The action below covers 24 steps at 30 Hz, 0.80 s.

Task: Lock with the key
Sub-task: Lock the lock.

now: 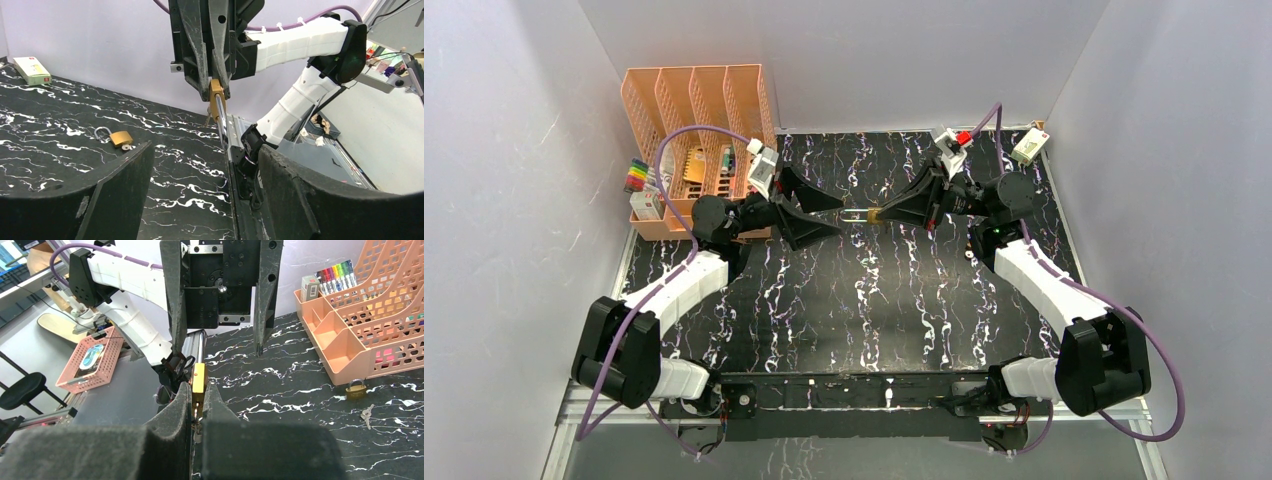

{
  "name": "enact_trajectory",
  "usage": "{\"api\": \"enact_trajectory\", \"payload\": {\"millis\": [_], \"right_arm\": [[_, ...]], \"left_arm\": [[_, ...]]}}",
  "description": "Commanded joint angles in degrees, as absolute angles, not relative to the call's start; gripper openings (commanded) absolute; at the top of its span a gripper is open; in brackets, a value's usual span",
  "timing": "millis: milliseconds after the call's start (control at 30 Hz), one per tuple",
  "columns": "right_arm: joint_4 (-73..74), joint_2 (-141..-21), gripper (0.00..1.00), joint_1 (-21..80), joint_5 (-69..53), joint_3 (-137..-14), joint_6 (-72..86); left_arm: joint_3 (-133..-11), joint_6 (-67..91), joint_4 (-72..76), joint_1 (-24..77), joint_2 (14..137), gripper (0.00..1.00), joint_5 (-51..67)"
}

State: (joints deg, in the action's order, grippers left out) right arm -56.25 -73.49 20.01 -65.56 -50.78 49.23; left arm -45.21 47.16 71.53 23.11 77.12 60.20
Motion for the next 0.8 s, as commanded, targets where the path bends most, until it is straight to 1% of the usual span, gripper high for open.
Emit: {"api": "enact_trajectory", "payload": {"millis": [0, 367, 767], "right_arm": [[-57.39, -72.19, 0.0, 20.22, -63.86, -52.12, 47.84], [-57.3, -72.68, 0.0, 20.37, -64.03, -51.94, 47.53], [-56.87, -73.2, 0.0, 20.47, -64.16, -51.86, 47.08]], "left_arm": [[-47.49, 46.86, 73.92, 23.2, 76.27, 0.71, 58.36], [-47.81, 47.61, 74.74, 23.22, 76.42, 0.59, 58.47], [-48.24, 48.15, 75.5, 23.82, 77.47, 0.58, 57.67]]}}
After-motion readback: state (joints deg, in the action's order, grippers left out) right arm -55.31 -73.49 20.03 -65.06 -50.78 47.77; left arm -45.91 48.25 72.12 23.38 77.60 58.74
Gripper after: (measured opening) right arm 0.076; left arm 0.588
